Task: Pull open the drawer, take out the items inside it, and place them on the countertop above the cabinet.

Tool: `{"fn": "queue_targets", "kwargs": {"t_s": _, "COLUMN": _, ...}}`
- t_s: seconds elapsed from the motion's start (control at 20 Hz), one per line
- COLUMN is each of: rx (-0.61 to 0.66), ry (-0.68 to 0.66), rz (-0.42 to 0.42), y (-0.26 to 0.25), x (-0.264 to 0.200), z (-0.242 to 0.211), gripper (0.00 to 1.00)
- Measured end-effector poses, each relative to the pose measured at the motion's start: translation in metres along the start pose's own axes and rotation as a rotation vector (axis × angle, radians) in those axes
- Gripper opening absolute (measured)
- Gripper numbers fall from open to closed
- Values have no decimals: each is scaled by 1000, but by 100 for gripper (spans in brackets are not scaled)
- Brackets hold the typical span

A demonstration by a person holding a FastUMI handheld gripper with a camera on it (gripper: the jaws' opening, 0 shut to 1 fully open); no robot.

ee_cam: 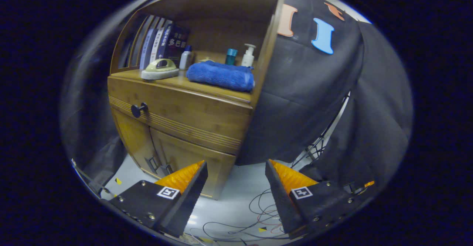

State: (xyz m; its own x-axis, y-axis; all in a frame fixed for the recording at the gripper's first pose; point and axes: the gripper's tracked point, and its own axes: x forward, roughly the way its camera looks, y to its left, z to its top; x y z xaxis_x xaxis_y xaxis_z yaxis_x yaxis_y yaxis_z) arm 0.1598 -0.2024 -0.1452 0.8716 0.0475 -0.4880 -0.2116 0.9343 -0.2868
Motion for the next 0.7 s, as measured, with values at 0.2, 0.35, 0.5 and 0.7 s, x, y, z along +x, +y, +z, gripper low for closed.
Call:
{"fn": "queue_targets", "kwargs": {"t_s": 0.2, "rx": 99, "ry": -46, "rz": -44, "y": -32, "x": -1, "z": -15, "gripper": 94}}
{"fn": "queue_targets", "kwargs": {"t_s": 0.35, "rx": 126, "ry": -89, "rz": -48, "y": -42, "x": -6, "z": -13, "gripper": 94}}
{"fn": "queue_targets", "kwargs": {"t_s": 0.5, "rx": 148, "ry": -116, "rz": -46, "y": -47, "x": -10, "z": -13, "gripper": 94}}
{"fn": "queue_targets", "kwargs": {"t_s": 0.7, "rx": 174, "ry": -86, "rz": -36, "y": -49, "x": -14, "z": -24, "gripper": 95}}
